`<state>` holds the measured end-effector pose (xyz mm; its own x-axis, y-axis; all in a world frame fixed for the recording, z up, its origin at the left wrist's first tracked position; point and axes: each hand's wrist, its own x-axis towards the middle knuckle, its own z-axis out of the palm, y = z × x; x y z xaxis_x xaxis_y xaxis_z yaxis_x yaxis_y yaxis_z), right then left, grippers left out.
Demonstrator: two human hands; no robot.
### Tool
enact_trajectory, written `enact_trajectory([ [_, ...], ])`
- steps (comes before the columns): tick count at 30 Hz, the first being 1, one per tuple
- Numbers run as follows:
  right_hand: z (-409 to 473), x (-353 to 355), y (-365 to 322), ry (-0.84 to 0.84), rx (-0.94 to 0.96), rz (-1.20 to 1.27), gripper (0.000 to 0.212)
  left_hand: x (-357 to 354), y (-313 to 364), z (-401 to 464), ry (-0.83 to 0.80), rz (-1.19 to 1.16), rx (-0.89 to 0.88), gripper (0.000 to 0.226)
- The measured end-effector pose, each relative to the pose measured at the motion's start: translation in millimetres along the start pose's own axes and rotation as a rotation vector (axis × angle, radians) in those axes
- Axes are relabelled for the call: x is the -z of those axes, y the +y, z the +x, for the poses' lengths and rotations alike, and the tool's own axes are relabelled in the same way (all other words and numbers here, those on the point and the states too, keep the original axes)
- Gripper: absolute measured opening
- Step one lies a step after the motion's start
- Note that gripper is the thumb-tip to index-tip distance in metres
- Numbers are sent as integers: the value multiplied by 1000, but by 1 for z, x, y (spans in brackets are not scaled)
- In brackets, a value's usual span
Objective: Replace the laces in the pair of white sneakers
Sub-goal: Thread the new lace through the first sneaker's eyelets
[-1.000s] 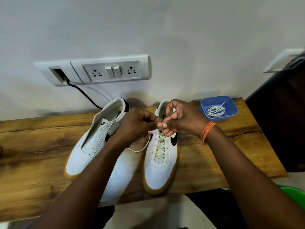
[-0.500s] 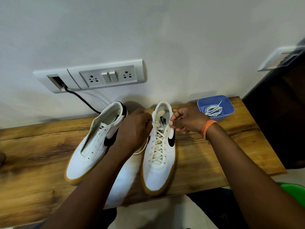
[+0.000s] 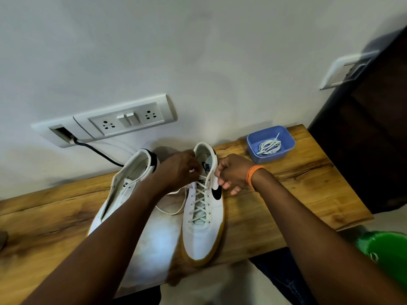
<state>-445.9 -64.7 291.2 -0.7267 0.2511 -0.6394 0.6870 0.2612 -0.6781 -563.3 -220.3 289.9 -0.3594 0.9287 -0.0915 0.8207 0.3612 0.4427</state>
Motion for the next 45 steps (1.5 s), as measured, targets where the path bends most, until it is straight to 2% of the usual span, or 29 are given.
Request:
enact_trajectory([
  [4,1,-3,0,14,2,26,15,0,-5,5,-14,-22,2,9],
  [10,6,-6,1,28,1,45,15,0,1,11,-51,19,73,8],
  [16,11,-7,5,48,20,23,17,-11,-13,7,-22,-159,158,4],
  [19,12,-7,5,69,29,11,20,-13,-11,9,-38,-145,163,6],
  [23,12,-8,6,89,31,-1,16,-13,-1,13,-117,-104,167,20],
  [27,12,-7,8,83,43,0,12,-13,-4,8,-68,-99,145,11],
  [31,13,-9,8,87,53,3,11,-15,-4,7,-62,8,123,26],
  [36,15,-9,10,93,53,1,14,-17,-6,8,-38,21,64,17],
  [41,15,-9,8,95,59,-3,9,-20,-9,0,42,-139,78,8],
  [45,12,-10,9,102,110,-60,11,-23,-11,1,17,-198,147,11],
])
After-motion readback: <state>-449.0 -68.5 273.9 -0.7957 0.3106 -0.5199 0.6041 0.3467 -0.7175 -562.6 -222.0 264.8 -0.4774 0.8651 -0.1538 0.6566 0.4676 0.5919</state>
